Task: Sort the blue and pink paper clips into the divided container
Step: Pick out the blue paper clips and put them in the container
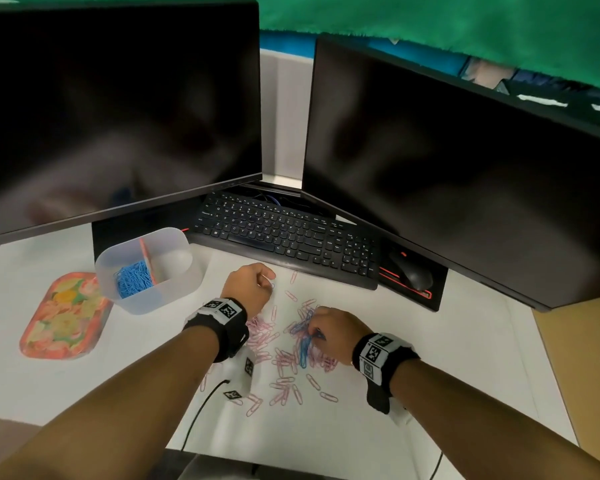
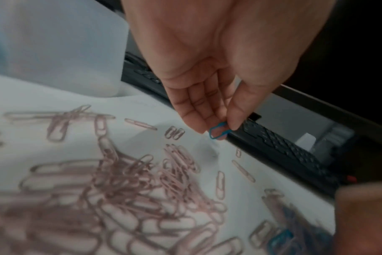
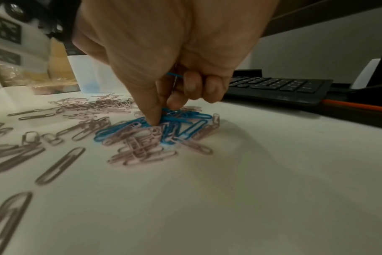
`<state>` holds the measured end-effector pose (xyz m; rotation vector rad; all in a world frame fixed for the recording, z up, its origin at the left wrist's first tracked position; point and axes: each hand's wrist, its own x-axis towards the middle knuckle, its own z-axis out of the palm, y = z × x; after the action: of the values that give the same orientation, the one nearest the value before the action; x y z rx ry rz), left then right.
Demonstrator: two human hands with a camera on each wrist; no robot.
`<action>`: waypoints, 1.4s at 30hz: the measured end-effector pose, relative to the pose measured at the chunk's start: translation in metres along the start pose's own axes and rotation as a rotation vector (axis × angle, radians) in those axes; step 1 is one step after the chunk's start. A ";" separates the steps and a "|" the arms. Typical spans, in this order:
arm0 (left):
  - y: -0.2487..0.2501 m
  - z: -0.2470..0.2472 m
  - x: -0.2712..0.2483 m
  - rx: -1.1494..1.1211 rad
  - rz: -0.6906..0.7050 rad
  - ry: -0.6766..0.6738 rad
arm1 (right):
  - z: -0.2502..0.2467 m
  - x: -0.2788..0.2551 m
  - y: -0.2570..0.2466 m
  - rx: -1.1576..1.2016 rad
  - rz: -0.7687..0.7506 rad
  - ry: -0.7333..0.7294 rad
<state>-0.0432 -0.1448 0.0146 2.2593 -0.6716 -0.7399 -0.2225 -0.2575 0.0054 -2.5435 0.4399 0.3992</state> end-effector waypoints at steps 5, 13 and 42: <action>-0.006 -0.004 0.000 -0.423 -0.170 -0.077 | -0.001 0.002 0.004 0.155 0.084 0.087; 0.004 -0.002 -0.013 -0.762 -0.328 -0.206 | -0.015 -0.007 0.021 0.792 0.365 0.192; -0.006 0.049 -0.058 0.572 0.160 -0.297 | 0.006 -0.031 0.025 0.922 0.552 0.175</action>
<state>-0.1153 -0.1249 -0.0022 2.5753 -1.3301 -0.8975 -0.2611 -0.2673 0.0007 -1.5379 1.1021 0.1059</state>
